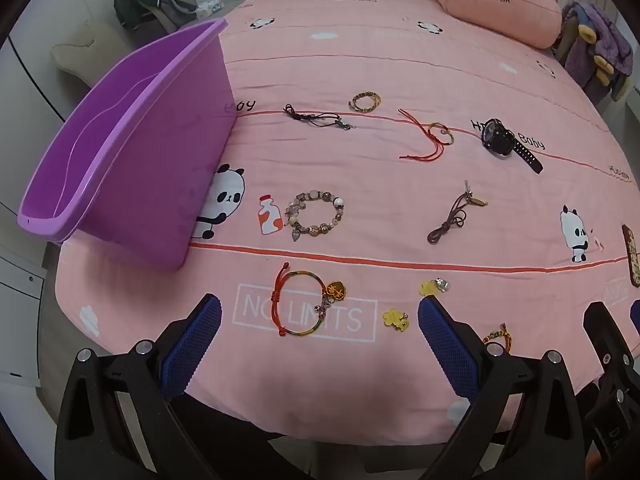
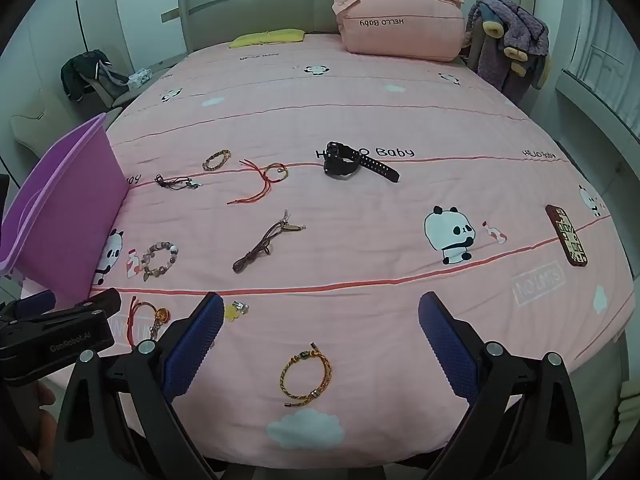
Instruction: Organize jewelry
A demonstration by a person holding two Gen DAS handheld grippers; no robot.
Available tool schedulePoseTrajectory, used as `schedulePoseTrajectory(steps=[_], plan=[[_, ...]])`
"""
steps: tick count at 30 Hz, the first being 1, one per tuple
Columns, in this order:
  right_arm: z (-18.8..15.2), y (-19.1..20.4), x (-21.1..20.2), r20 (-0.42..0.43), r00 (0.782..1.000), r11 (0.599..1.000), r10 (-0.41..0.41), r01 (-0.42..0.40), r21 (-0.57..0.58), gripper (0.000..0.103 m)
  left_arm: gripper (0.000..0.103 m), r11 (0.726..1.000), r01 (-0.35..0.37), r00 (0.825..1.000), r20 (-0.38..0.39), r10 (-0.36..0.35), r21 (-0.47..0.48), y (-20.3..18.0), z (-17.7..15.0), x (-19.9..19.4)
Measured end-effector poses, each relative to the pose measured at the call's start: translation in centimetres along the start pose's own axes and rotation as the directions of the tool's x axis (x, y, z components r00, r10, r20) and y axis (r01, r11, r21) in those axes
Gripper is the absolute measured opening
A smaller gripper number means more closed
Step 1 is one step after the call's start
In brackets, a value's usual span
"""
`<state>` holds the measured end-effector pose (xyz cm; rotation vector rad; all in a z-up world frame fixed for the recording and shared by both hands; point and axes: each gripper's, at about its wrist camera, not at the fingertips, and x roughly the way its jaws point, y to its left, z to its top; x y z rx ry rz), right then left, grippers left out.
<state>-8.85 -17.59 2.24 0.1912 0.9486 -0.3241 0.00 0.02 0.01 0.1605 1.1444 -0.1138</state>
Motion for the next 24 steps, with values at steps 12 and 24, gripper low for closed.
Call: schedulePoseTrajectory(steps=[12,24], plan=[[-0.03,0.14,-0.04,-0.004,1.0,1.0,0.0,0.0,0.002,0.093,0.097,1.0,-0.009,1.0,0.0,0.009,0.009,-0.26,-0.17,-0.08],[-0.03,-0.07,0.2,-0.004,1.0,1.0,0.001,-0.001,0.002,0.093,0.097,1.0,-0.014,1.0,0.01,0.014,0.008,-0.21,-0.12,-0.58]])
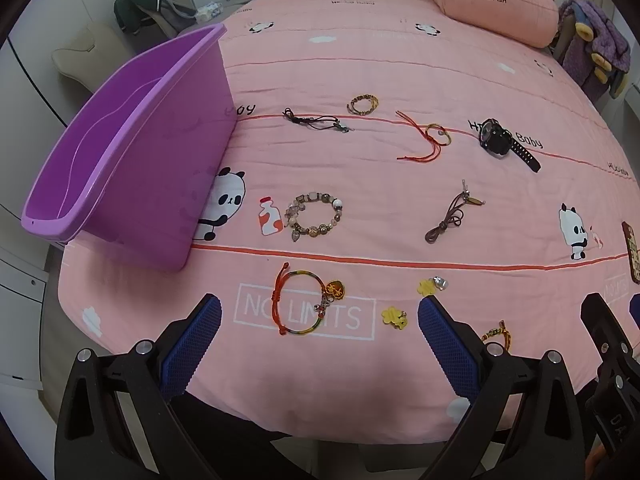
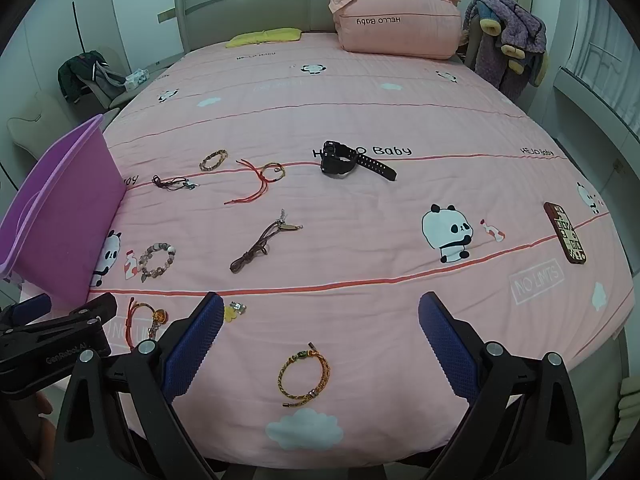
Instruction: Organize jewelry
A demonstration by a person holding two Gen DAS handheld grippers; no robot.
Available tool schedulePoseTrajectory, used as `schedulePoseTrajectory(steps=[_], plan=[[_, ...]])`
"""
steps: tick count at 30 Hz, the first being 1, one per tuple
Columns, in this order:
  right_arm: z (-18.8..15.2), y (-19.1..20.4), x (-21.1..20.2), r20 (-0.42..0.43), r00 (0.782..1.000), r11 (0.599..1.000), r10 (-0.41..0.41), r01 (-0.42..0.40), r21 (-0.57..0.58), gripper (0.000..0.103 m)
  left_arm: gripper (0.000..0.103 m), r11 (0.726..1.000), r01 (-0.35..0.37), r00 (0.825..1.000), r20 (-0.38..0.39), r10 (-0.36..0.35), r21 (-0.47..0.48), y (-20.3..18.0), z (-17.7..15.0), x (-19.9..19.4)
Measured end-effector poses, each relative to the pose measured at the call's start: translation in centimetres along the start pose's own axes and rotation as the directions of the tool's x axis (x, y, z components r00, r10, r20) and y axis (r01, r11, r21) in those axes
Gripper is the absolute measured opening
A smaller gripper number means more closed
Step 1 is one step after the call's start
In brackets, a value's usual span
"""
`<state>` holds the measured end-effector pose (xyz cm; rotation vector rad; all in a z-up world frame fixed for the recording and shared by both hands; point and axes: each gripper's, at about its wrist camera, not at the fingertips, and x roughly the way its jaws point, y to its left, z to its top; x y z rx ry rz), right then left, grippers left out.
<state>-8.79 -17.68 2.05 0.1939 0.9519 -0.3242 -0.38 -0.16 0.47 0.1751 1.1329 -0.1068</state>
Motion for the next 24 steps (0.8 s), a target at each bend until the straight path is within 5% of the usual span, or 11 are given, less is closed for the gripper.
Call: schedulePoseTrajectory(steps=[24], plan=[[0.13,0.01,-0.44,-0.005,1.0,1.0,-0.016,0.016,0.004,0.093,0.097,1.0,-0.004,1.0,0.013,0.004,0.004,0.02,0.04,-0.46]])
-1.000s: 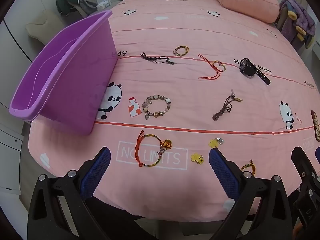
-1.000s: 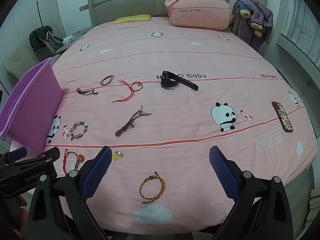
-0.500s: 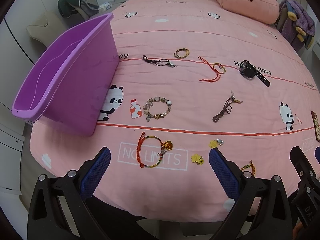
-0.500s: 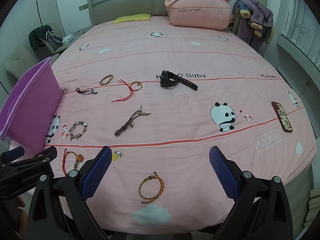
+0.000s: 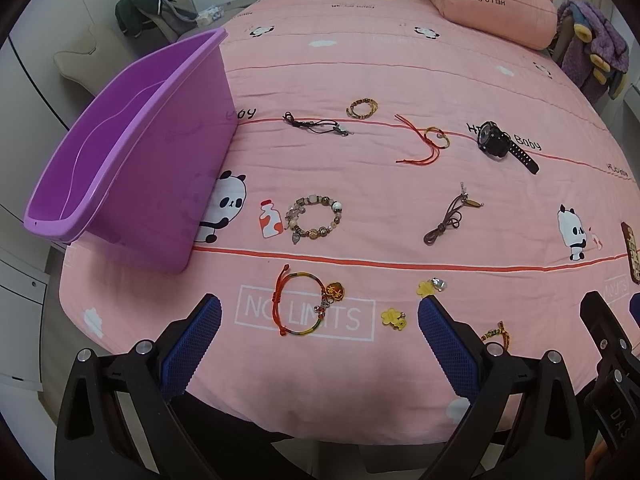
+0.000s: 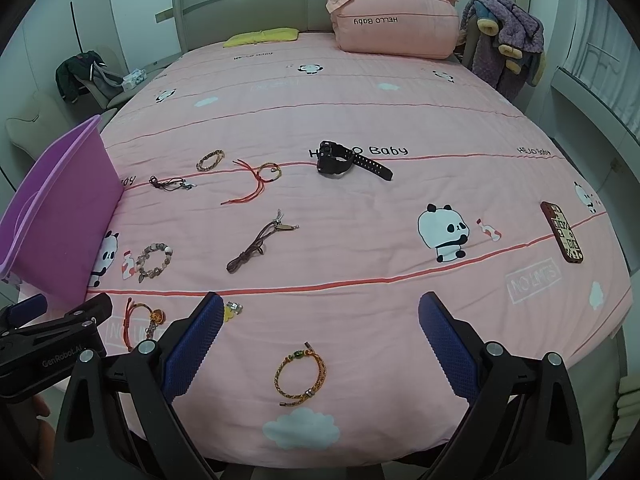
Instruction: Organize jewelry
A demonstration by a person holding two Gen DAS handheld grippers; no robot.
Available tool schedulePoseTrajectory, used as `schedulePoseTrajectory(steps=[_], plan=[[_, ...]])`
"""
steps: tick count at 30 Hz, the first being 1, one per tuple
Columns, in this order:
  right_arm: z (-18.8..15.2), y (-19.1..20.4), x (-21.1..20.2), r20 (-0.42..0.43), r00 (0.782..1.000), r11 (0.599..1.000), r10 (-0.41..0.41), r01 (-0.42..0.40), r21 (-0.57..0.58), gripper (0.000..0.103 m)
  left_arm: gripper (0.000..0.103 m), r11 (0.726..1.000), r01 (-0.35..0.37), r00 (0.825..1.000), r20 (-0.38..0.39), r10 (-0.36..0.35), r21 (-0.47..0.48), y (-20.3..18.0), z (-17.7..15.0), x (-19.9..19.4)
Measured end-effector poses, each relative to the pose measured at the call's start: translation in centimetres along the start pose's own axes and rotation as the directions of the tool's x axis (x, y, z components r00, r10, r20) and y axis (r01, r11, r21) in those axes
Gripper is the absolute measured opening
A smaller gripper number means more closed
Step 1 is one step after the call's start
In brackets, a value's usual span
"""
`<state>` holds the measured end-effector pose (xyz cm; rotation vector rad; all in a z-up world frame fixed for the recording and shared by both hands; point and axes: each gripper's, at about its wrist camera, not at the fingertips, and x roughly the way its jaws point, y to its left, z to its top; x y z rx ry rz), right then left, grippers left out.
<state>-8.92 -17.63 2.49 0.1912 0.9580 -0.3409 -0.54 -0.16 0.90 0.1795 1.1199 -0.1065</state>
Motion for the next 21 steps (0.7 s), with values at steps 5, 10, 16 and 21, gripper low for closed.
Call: schedulePoseTrajectory(steps=[5,10,16,21], plan=[[-0.04,0.01,-0.03,0.002,1.0,1.0,0.0,0.0,0.001,0.093,0.097,1.0,-0.003,1.0,0.001,0.003,0.001,-0.04,0.03,-0.07],[-0.06,-0.04,-0.01,0.002,1.0,1.0,0.001,-0.001,0.004,0.093,0.097,1.0,-0.003,1.0,0.002,0.003,0.002,-0.07,0.1,-0.16],[-0.03,-0.14,0.01,0.001,1.0,1.0,0.002,-0.002,0.005,0.093,0.097,1.0,-0.003,1.0,0.003,0.003,0.0,-0.09,0.01,-0.13],[-0.08,-0.24,-0.01,0.0,1.0,1.0,0.003,-0.003,0.007,0.093,0.097,1.0,-0.003,1.0,0.003,0.003,0.0,-0.1,0.02,-0.17]])
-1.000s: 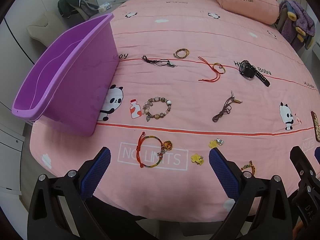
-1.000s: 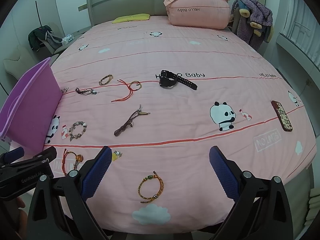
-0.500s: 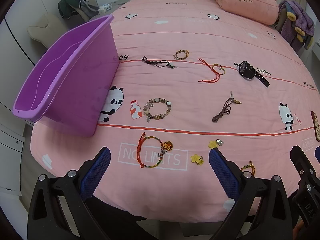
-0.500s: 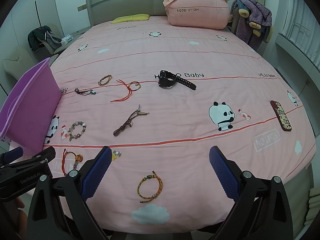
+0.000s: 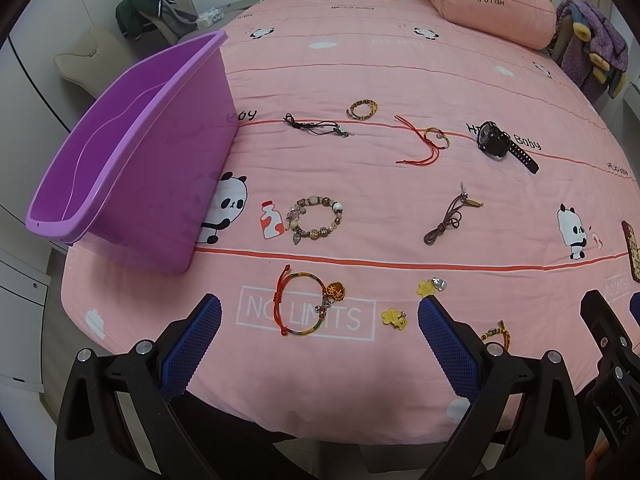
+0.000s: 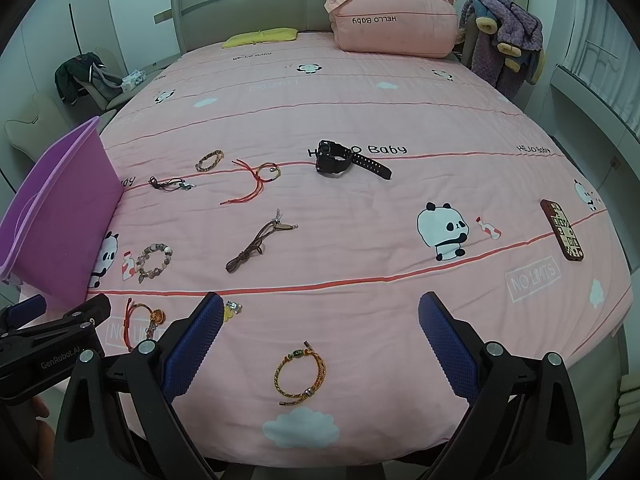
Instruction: Organize jewelry
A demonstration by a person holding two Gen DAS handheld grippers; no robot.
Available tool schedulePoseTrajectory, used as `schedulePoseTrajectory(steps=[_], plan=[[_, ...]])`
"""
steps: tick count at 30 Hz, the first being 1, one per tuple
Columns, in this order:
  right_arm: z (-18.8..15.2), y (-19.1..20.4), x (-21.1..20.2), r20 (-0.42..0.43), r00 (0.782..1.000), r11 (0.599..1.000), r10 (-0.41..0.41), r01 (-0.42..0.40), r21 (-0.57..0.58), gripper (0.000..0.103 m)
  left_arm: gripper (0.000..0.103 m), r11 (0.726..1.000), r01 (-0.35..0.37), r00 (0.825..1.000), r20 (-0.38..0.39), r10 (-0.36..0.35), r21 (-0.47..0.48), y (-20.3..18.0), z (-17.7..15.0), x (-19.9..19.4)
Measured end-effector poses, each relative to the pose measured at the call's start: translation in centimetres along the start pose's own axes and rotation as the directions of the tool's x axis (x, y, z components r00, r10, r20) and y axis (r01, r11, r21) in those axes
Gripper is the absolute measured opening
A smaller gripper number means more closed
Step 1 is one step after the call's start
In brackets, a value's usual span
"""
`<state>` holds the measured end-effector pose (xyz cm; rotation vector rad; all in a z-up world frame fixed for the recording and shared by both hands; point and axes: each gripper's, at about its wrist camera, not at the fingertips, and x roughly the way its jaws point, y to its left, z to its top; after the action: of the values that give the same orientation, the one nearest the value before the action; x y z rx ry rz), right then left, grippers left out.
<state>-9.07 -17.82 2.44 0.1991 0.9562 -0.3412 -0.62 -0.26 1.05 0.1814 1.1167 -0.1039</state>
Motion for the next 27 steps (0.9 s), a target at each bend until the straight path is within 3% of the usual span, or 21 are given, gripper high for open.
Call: schedulePoseTrajectory(steps=[27], plan=[[-0.19,-0.01,0.46,-0.012,1.0,1.0,0.012,-0.012,-0.001,0.093,0.097,1.0,0.0,1.0,-0.006,0.0,0.002,0.13,-0.35,0.22]])
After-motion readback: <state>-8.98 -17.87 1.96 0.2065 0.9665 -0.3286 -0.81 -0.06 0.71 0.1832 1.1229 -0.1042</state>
